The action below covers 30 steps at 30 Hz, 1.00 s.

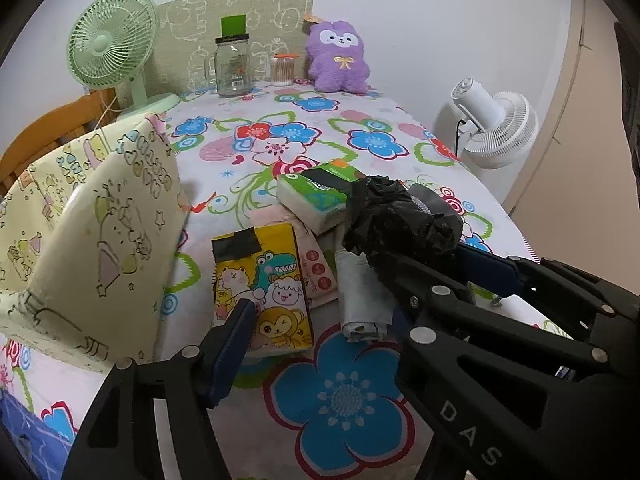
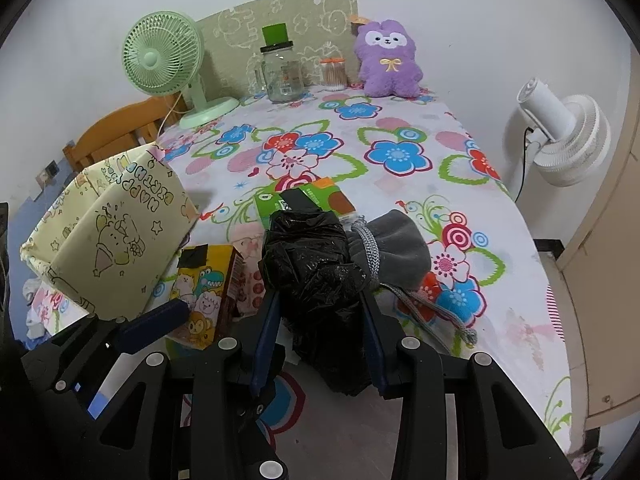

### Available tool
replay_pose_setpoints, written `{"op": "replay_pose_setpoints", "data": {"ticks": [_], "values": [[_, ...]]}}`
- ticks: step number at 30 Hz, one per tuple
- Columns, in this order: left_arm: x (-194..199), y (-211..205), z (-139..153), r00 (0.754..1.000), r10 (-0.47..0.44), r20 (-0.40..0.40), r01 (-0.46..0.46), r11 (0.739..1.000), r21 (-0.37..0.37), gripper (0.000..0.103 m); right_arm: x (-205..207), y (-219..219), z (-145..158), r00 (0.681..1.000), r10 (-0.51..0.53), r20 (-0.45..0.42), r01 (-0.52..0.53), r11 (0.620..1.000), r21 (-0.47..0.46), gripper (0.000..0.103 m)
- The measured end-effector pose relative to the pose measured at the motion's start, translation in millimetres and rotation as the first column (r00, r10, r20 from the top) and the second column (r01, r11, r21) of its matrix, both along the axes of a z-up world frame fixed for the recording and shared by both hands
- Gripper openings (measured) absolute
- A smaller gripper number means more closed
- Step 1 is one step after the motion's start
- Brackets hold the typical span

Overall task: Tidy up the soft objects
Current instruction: 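Close the left gripper on the cartoon snack box while the right gripper holds the black bag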

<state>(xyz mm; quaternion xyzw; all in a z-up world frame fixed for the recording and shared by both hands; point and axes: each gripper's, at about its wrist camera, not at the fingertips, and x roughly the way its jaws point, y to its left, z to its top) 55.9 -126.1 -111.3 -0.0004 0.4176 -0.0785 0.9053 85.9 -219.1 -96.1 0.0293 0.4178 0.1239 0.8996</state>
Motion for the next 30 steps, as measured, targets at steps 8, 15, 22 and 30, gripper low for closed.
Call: {"op": "replay_pose_setpoints", "data": {"ticks": [8,15,22,30], "values": [[-10.3,10.3,4.8,0.997,0.063,0.038,-0.064,0.998,0.013,0.08,-9.5,6.5,6.7,1.0,0.01,0.028,-0.011,1.0,0.005,0.043],[-13.3,22.4,0.2,0.993,0.114,0.04,-0.115,0.993,0.003,0.086,-14.2,14.8,7.2,0.999,0.024,0.034,-0.024,1.0,0.003,0.043],[-6.9,28.5,-11.8,0.991,0.132,-0.014,-0.133,0.991,-0.035,0.084,-12.3,22.1,0.5,1.0,0.026,0.013,-0.026,1.0,-0.004,0.043],[0.5,27.8,-17.6,0.992,0.124,-0.036,-0.126,0.991,-0.042,0.062,-8.3,21.3,-3.4,1.0,0.016,-0.004,-0.016,1.0,-0.015,0.043]]}}
